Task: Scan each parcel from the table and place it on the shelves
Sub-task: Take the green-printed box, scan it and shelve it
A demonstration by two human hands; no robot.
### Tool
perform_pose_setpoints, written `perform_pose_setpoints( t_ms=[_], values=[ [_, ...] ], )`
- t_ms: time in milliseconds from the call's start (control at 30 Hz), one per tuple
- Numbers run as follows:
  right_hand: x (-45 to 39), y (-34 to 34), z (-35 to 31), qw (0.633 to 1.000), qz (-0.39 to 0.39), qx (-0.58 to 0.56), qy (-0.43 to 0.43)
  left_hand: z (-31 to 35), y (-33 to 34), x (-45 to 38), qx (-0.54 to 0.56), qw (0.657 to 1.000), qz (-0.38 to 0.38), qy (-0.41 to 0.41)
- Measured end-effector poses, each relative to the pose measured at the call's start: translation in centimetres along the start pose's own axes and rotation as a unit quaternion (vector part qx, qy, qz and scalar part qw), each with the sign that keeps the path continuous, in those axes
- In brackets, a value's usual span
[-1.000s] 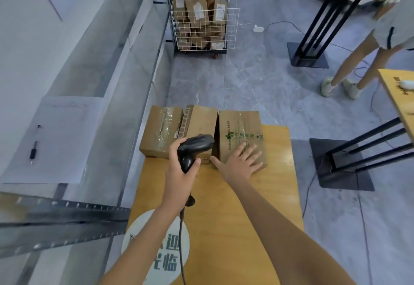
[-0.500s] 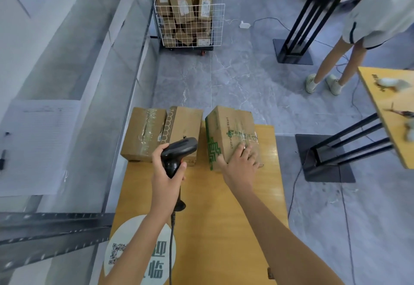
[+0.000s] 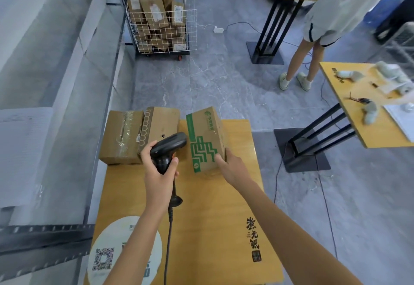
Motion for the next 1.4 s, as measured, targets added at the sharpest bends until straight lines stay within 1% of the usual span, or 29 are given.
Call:
perform_pose_setpoints(
  t_ms=[67, 167, 200, 267, 433, 533, 633, 833, 1033, 1100, 1167, 1233, 1300, 1400],
  values=[
    [-0.3, -0.6, -0.4, 0.999, 0.028, 0.039, 0.008, 0.4, 0.0, 0.3, 0.005, 1.000, 0.005, 0.013],
    [-1.2, -0.7, -1.0, 0.978, 0.092, 0.188, 0.013, 0.7, 0.1, 0.4, 0.003, 1.000, 0.004, 0.024],
    [-1.4, -0.5, -1.3, 0.968, 0.101, 0.230, 0.018, 0.7, 0.0, 0.4, 0.000, 1.000, 0.004, 0.022],
    [-2.2, 0.1, -1.7, 0.956, 0.094, 0.276, 0.021, 0.7, 0.0, 0.3, -0.010, 1.000, -0.002, 0.020],
    [-4.2, 1.1, -1.9, 0.956, 0.096, 0.270, 0.064, 0.7, 0.2, -0.6, -0.051, 0.998, -0.043, 0.021],
    [-4.5, 1.8, -2.3, 0.959, 0.119, 0.246, 0.071, 0.4, 0.4, -0.4, -0.043, 0.998, -0.051, 0.024],
    [-4.5, 2.2, -2.5, 0.960, 0.141, 0.232, 0.067, 0.3, 0.4, -0.2, -0.041, 0.998, -0.045, 0.025],
    [-4.6, 2.5, -2.6, 0.958, 0.148, 0.231, 0.081, 0.9, -0.3, -0.3, -0.058, 0.998, -0.036, 0.016],
    [-4.6, 2.7, -2.5, 0.958, 0.172, 0.216, 0.080, 2.1, -0.8, 0.8, -0.028, 0.999, -0.005, 0.029],
    [-4.1, 2.3, -2.1, 0.960, 0.180, 0.200, 0.074, 3.0, -1.2, 0.9, -0.022, 0.999, -0.003, 0.034],
    [-3.0, 1.8, -1.3, 0.967, 0.195, 0.147, 0.071, 3.9, -1.5, 1.1, -0.021, 0.999, -0.004, 0.043],
    [-1.3, 1.1, -0.3, 0.975, 0.212, 0.014, 0.067, 4.3, -1.7, 1.6, -0.020, 0.998, -0.009, 0.051],
    [1.0, 0.7, 0.3, 0.964, 0.229, -0.126, 0.042, 4.4, -1.7, 2.4, -0.025, 0.998, -0.015, 0.052],
    [5.0, 0.4, 0.1, 0.942, 0.245, -0.229, -0.025, 4.4, -1.3, 3.6, -0.021, 0.999, -0.017, 0.044]
  ],
)
Point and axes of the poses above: each hand's wrist, its own x-axis away from the middle knuckle, its own y-axis out of the palm, z = x × y, the point moved 3 cm from there along -x, towards the middle knuckle, and after that the axes turned 11 degrees about -z, right-handed, at the moved point
